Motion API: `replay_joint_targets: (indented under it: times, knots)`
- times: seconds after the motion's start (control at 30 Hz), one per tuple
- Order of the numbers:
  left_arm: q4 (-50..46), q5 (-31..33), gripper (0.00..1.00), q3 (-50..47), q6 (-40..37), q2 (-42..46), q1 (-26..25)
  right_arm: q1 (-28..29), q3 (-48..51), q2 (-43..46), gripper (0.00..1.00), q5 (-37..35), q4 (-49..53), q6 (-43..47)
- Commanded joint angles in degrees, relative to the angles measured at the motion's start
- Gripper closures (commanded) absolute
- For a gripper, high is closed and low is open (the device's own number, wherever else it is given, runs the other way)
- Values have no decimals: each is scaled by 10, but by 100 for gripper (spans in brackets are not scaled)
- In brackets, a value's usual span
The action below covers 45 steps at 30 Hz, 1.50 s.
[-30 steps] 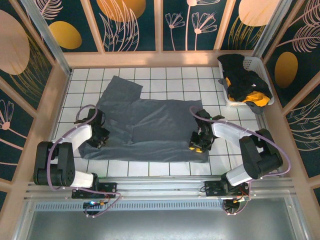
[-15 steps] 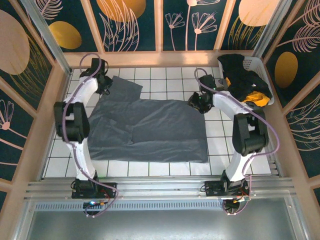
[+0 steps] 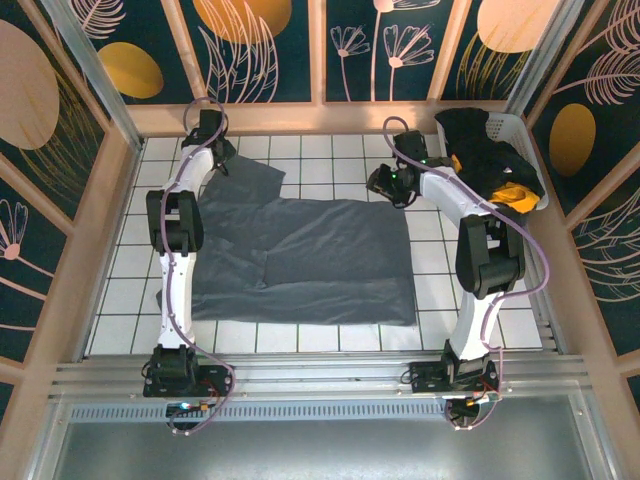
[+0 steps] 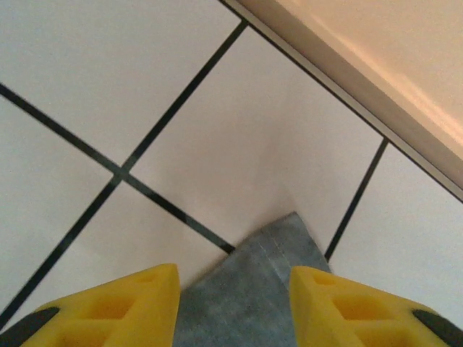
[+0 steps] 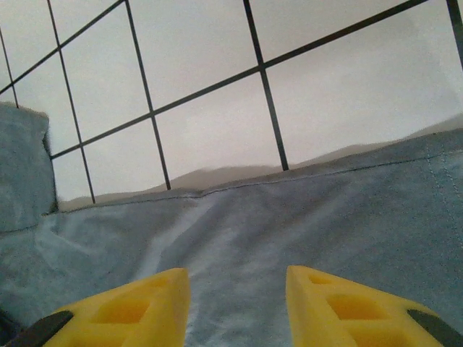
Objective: Fold and stack the t-shirts
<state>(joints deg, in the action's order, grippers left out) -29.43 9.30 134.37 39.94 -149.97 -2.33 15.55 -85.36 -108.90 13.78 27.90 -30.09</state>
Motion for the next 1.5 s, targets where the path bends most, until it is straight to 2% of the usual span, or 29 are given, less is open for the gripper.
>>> replay_joint_targets:
  times: [0.0, 0.17, 0.27, 0.4, 0.5, 0.6, 0.7, 0.8, 0.9, 0.93, 1.07, 1.17, 1.47]
  knots:
    - [38, 12, 51, 22, -39, -30, 3, -5, 17, 20, 60, 15, 11, 13]
    - [13, 1, 46, 63, -40, -70, 0, -11, 29, 27, 60, 22, 10, 17]
    - [10, -31, 46, 60, -35, -81, -6, -14, 34, 26, 60, 29, 8, 18]
    - [0, -48, 46, 64, -65, -85, -36, -15, 33, 18, 60, 36, 2, 18]
    - [-33, -31, 45, 64, -77, -85, -55, -15, 28, 7, 60, 41, 0, 18]
    - [-109, 20, 48, 74, -57, -95, -57, -15, 18, -1, 60, 41, 3, 19]
    - [-175, 40, 57, 87, -44, -115, -55, -15, 11, -5, 60, 37, 5, 17]
    - [-200, 38, 71, 92, -39, -124, -54, -15, 7, -7, 60, 22, 7, 13]
    - [-197, 41, 96, 92, -34, -109, -54, -14, 10, -4, 61, -7, 6, 2]
    - [-194, 43, 100, 93, -33, -101, -54, -14, 15, 0, 61, -24, 3, -4]
    - [-182, 51, 100, 82, -27, -53, -54, -20, 32, 1, 61, -98, -9, -43]
    - [-150, 49, 100, 34, -26, -2, -54, -26, 17, -25, 61, -141, 1, -70]
    - [-126, 13, 100, -16, -30, 61, -54, -39, -70, -128, 62, -183, 35, -61]
